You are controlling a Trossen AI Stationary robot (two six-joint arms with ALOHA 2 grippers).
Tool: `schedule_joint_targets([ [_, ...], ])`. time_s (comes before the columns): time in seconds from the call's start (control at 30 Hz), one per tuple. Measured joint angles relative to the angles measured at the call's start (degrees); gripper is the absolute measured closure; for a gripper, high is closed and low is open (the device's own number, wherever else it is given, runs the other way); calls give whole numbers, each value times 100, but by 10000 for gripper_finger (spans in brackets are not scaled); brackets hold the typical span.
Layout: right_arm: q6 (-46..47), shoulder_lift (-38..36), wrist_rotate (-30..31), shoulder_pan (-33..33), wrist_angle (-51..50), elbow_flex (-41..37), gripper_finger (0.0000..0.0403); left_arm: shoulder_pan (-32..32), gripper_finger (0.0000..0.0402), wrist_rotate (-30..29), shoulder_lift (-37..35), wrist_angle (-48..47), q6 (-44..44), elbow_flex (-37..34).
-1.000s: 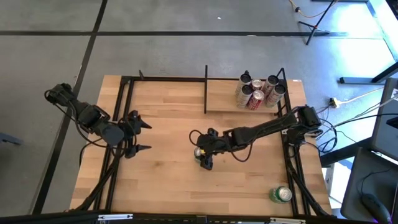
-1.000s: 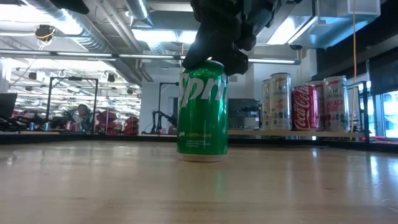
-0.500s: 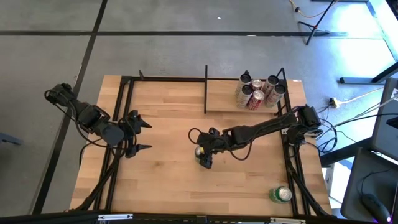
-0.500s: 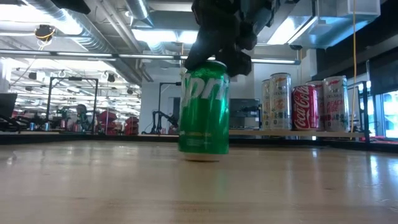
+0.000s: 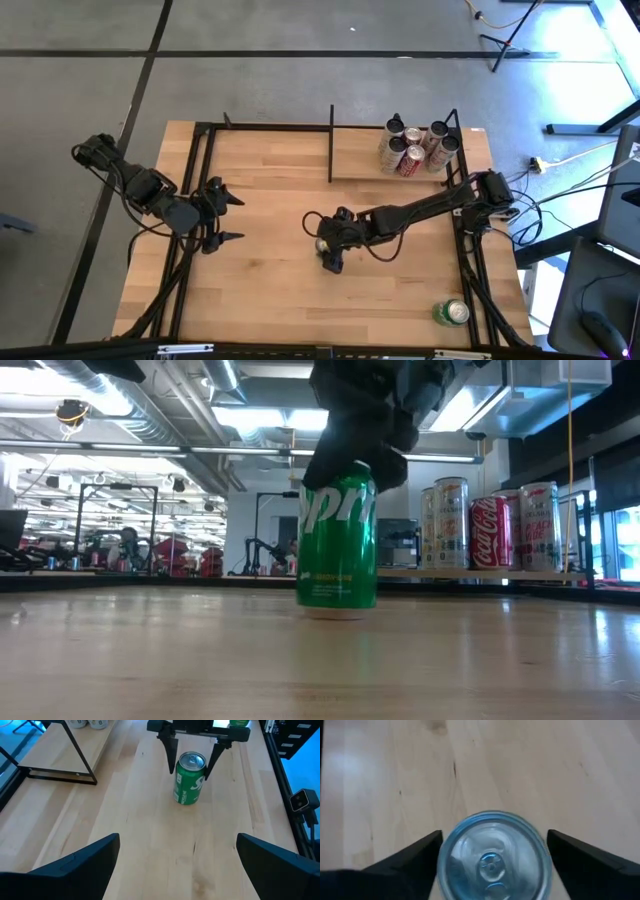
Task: Place canned beverage on shelf
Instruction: Put the left green soda can on the shelf
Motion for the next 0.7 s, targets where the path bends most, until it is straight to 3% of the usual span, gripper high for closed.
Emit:
schedule_joint_targets([
  [0.17, -90, -20, 49, -26, -327, 150, 149, -2, 13, 0, 0, 0, -2, 0],
  [0.33, -280, -167, 246, -96, -580, 466, 149, 0, 13, 2, 0, 0, -4, 0],
  [0.7, -576, -1192, 623, -839, -2378, 873, 149, -2, 13, 2, 0, 0, -6, 0],
])
